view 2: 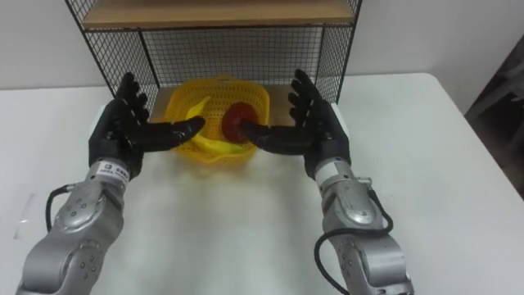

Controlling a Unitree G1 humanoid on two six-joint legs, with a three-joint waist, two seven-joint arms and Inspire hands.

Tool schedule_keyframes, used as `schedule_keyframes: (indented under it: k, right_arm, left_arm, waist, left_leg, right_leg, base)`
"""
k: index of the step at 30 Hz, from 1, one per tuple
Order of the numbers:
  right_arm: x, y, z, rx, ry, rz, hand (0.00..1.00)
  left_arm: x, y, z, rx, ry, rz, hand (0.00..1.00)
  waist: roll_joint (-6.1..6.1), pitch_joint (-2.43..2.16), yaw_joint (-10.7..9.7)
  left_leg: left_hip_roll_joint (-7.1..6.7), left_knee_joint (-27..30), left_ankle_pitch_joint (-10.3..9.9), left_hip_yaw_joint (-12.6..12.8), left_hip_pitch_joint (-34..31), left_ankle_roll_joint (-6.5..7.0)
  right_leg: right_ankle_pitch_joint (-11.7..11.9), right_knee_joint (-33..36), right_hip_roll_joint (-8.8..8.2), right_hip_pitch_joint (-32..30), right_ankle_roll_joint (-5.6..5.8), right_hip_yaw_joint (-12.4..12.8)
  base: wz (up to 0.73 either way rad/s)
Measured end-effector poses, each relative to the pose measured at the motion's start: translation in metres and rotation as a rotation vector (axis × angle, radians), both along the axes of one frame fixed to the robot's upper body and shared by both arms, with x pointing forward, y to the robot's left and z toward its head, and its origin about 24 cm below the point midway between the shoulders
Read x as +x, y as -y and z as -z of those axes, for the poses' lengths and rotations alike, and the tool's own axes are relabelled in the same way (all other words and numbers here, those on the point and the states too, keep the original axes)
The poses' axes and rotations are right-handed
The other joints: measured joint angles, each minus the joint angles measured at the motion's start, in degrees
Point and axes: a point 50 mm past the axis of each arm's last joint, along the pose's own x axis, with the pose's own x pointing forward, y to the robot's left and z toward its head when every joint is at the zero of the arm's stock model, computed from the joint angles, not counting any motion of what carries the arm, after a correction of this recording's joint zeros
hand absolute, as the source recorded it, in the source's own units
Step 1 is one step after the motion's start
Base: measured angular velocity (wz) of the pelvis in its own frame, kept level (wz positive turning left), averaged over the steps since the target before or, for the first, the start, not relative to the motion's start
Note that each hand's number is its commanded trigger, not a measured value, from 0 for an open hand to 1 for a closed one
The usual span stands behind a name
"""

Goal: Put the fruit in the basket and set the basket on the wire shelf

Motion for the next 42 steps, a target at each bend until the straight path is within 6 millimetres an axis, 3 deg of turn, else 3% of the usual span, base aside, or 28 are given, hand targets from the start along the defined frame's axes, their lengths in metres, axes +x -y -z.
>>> schedule_keyframes:
  k: [6,16,24,34,39,42]
  right_arm:
    - [-0.006,0.003,-0.005,0.000,0.046,0.005,0.00]
    - [-0.039,0.005,-0.002,0.011,0.093,-0.048,0.00]
    - [-0.059,0.011,-0.001,0.000,0.136,-0.026,0.00]
    - [-0.078,0.051,-0.011,-0.111,0.213,0.156,0.00]
    - [-0.080,0.077,-0.027,-0.257,0.269,0.302,0.00]
    - [-0.080,0.097,-0.049,-0.401,0.355,0.415,0.00]
  left_arm:
    - [-0.014,-0.004,-0.001,-0.013,0.052,0.015,0.00]
    - [-0.040,-0.011,0.005,-0.028,0.097,0.033,0.00]
    - [-0.060,-0.021,-0.010,-0.025,0.220,-0.009,0.00]
    - [-0.085,-0.066,-0.013,0.109,0.259,-0.290,0.00]
    - [-0.094,-0.097,-0.039,0.205,0.384,-0.520,0.00]
    - [-0.102,-0.118,-0.053,0.303,0.449,-0.688,0.00]
  waist:
    - [-0.08,0.01,-1.21]
    - [-0.40,0.01,-1.18]
    - [-1.07,-0.31,-1.04]
    - [-0.61,-0.05,0.46]
    - [-0.25,-0.15,0.91]
    - [0.05,-0.16,1.47]
  left_leg:
    - [0.00,-0.22,-0.01,0.31,0.19,0.01]
    - [0.07,-0.11,-0.01,0.69,-0.72,0.00]
    - [0.09,-0.11,-0.01,0.63,-0.60,-0.01]
    - [0.11,-0.21,-0.08,0.58,-0.48,-0.07]
    - [0.10,0.12,-0.08,0.39,-1.33,-0.07]
    - [0.09,-0.03,-0.07,0.38,-1.32,-0.07]
  right_leg:
    - [0.00,0.04,-0.03,0.02,0.00,0.01]
    - [0.00,0.18,0.24,-0.85,0.01,1.41]
    - [0.01,0.08,0.29,-0.84,-0.01,1.32]
    - [0.02,0.14,0.36,-1.17,-0.03,1.53]
    - [0.12,0.15,0.38,-1.79,-0.07,1.32]
    - [0.13,0.14,0.39,-1.82,-0.06,1.28]
  base:
    - [-0.02]
    - [-0.02]
    - [0.00]
    - [0.00]
    - [0.00]
    - [0.00]
